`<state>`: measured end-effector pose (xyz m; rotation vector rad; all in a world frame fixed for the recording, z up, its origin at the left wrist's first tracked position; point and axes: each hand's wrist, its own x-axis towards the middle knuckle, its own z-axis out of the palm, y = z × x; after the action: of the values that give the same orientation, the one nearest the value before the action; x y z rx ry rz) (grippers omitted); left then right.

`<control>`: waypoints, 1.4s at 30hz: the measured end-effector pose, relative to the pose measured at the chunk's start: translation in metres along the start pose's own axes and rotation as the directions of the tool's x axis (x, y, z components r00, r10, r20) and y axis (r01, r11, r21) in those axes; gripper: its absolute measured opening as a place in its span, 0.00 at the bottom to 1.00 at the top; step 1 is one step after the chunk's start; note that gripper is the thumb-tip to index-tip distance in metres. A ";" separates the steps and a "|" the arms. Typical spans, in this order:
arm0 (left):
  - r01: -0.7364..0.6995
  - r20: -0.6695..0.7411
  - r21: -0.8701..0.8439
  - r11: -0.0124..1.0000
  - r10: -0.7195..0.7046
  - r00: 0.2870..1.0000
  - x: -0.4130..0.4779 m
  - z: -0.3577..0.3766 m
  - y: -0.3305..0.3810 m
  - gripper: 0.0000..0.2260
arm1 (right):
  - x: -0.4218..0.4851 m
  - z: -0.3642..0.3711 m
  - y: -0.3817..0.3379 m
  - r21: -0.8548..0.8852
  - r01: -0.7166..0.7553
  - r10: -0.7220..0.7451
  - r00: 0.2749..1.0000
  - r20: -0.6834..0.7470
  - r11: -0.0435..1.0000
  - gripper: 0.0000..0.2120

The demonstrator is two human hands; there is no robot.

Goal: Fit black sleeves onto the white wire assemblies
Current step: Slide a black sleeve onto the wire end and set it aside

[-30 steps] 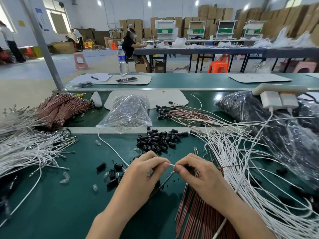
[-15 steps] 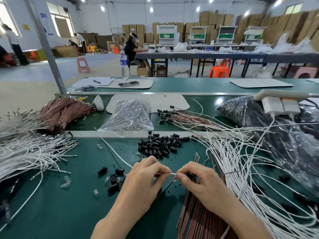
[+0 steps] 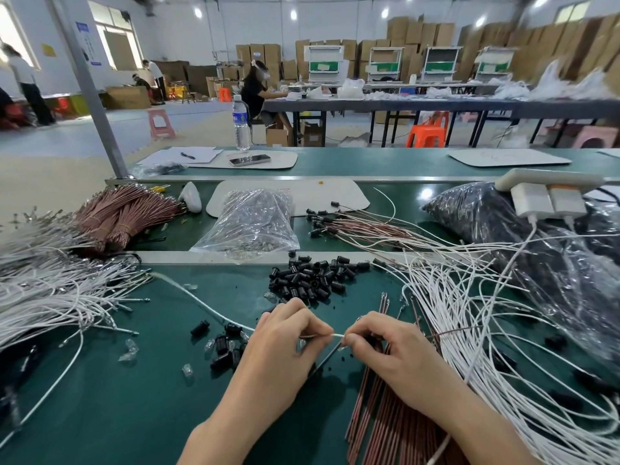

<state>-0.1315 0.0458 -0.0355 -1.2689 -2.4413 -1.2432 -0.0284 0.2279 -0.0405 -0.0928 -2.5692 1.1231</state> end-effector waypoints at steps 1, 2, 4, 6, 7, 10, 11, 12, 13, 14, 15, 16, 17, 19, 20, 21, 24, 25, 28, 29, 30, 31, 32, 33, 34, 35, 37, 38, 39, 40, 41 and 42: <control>0.000 -0.005 -0.007 1.000 0.000 1.000 0.000 0.000 0.000 0.07 | 0.000 0.000 0.000 0.005 0.001 -0.001 1.000 -0.004 1.000 0.08; -0.002 -0.013 -0.009 1.000 0.002 1.000 0.000 0.001 0.000 0.10 | 0.000 0.000 0.000 0.009 0.004 -0.004 1.000 -0.007 1.000 0.09; 0.001 -0.017 0.001 1.000 -0.001 1.000 0.000 0.001 -0.001 0.13 | 0.000 0.001 0.000 0.009 0.015 -0.015 1.000 -0.008 1.000 0.09; 0.005 0.011 0.018 1.000 -0.006 1.000 -0.001 -0.001 -0.002 0.09 | 0.000 0.001 0.000 0.013 0.020 -0.020 1.000 -0.018 1.000 0.07; 0.005 0.027 0.025 1.000 -0.005 1.000 -0.002 -0.003 -0.003 0.06 | 0.000 0.001 0.000 0.018 0.018 -0.017 0.999 -0.029 1.000 0.06; -0.002 0.078 0.051 0.999 -0.002 0.997 -0.003 -0.007 -0.007 0.12 | 0.001 0.000 0.001 0.025 0.010 -0.008 0.999 -0.053 1.000 0.04; -0.016 0.079 0.068 0.998 0.011 0.997 -0.002 -0.008 -0.008 0.11 | 0.001 -0.001 0.000 0.024 0.008 -0.007 0.999 -0.053 1.000 0.04; -0.031 0.077 0.082 0.996 0.025 0.997 -0.002 -0.008 -0.008 0.09 | 0.000 -0.001 0.000 0.023 0.009 -0.008 0.999 -0.052 1.000 0.05; -0.039 0.071 0.092 0.995 0.033 0.997 -0.002 -0.008 -0.008 0.07 | 0.000 -0.001 -0.001 0.021 0.011 -0.010 0.998 -0.054 1.000 0.06; -0.039 0.064 0.092 0.995 0.033 0.997 -0.002 -0.007 -0.009 0.07 | 0.000 -0.001 -0.002 0.022 0.011 -0.009 0.998 -0.062 1.000 0.07; -0.033 0.055 0.087 0.996 0.029 0.998 -0.002 -0.007 -0.009 0.09 | 0.000 -0.002 -0.002 0.031 0.005 -0.003 0.997 -0.076 1.000 0.07; -0.023 0.044 0.076 0.997 0.019 0.999 -0.002 -0.007 -0.009 0.11 | 0.000 -0.002 -0.002 0.043 -0.006 0.011 0.995 -0.094 0.999 0.08; -0.015 0.031 0.066 0.998 0.013 0.999 -0.002 -0.006 -0.009 0.13 | 0.000 -0.003 -0.001 0.055 -0.025 0.031 0.993 -0.110 0.998 0.10; -0.014 0.008 0.058 0.998 0.013 1.000 -0.002 -0.005 -0.008 0.12 | 0.001 -0.003 0.000 0.065 -0.059 0.067 0.991 -0.119 0.996 0.12; -0.016 -0.002 0.059 0.998 0.016 1.000 -0.002 -0.005 -0.007 0.10 | 0.001 -0.002 0.002 0.061 -0.067 0.073 0.990 -0.117 0.996 0.14; -0.019 -0.011 0.061 0.998 0.019 1.000 -0.002 -0.005 -0.007 0.08 | 0.001 -0.002 0.003 0.055 -0.071 0.076 0.990 -0.114 0.996 0.17; -0.022 -0.020 0.077 0.997 0.024 1.000 -0.002 -0.004 -0.005 0.04 | 0.002 -0.002 0.002 0.049 -0.076 0.081 0.992 -0.096 0.996 0.22; -0.025 -0.020 0.085 0.996 0.027 0.999 -0.002 -0.004 -0.005 0.04 | 0.002 -0.001 0.001 0.051 -0.072 0.077 0.993 -0.087 0.996 0.24; -0.045 -0.013 0.117 0.992 0.047 0.999 -0.003 -0.003 -0.005 0.04 | 0.002 -0.001 -0.001 0.040 -0.065 0.068 0.995 -0.067 0.997 0.24; -0.048 -0.010 0.126 0.991 0.050 0.999 -0.004 -0.002 -0.005 0.04 | 0.002 -0.001 -0.002 0.038 -0.062 0.064 0.996 -0.065 0.997 0.23; -0.044 -0.008 0.127 0.991 0.045 0.999 -0.004 -0.002 -0.006 0.04 | 0.002 -0.001 -0.002 0.037 -0.058 0.060 0.996 -0.064 0.998 0.22; -0.033 -0.006 0.121 0.992 0.034 0.999 -0.004 -0.002 -0.006 0.05 | 0.002 -0.001 -0.002 0.036 -0.055 0.057 0.996 -0.066 0.998 0.21; -0.023 -0.007 0.113 0.993 0.023 1.000 -0.004 -0.002 -0.007 0.05 | 0.002 -0.001 -0.003 0.033 -0.051 0.054 0.996 -0.070 0.998 0.21; -0.014 -0.007 0.109 0.994 0.015 1.000 -0.003 -0.002 -0.008 0.06 | 0.001 -0.001 -0.003 0.027 -0.049 0.051 0.996 -0.075 0.998 0.22; -0.007 -0.007 0.110 0.994 0.008 1.000 -0.003 -0.002 -0.008 0.06 | 0.001 -0.001 -0.004 0.022 -0.048 0.049 0.996 -0.077 0.999 0.22; -0.003 -0.007 0.114 0.993 0.004 1.000 -0.003 -0.002 -0.008 0.06 | 0.001 -0.001 -0.004 0.017 -0.047 0.048 0.996 -0.079 0.999 0.22; 0.001 -0.006 0.125 0.992 0.000 1.000 -0.003 -0.002 -0.008 0.07 | 0.001 -0.001 -0.004 0.017 -0.049 0.050 0.995 -0.084 0.999 0.22; 0.000 -0.003 0.130 0.992 0.001 1.000 -0.003 -0.002 -0.008 0.08 | 0.001 -0.001 -0.004 0.017 -0.051 0.052 0.995 -0.086 0.999 0.21; 0.000 0.001 0.131 0.991 0.000 1.000 -0.003 -0.002 -0.008 0.08 | 0.001 -0.001 -0.004 0.018 -0.053 0.055 0.995 -0.086 0.998 0.21; 0.002 0.003 0.127 0.992 -0.003 1.000 -0.003 -0.002 -0.008 0.09 | 0.000 0.000 -0.004 0.019 -0.054 0.055 0.995 -0.084 0.998 0.21; 0.003 0.005 0.121 0.993 -0.004 1.000 -0.003 -0.002 -0.009 0.10 | 0.000 0.000 -0.004 0.017 -0.051 0.052 0.995 -0.084 0.999 0.21; 0.002 0.009 0.116 0.993 -0.003 1.000 -0.003 -0.002 -0.009 0.11 | 0.000 0.000 -0.004 0.015 -0.049 0.050 0.995 -0.083 0.999 0.21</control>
<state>-0.1366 0.0398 -0.0407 -1.2441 -2.4814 -1.0806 -0.0282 0.2250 -0.0372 -0.1971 -2.4979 1.1295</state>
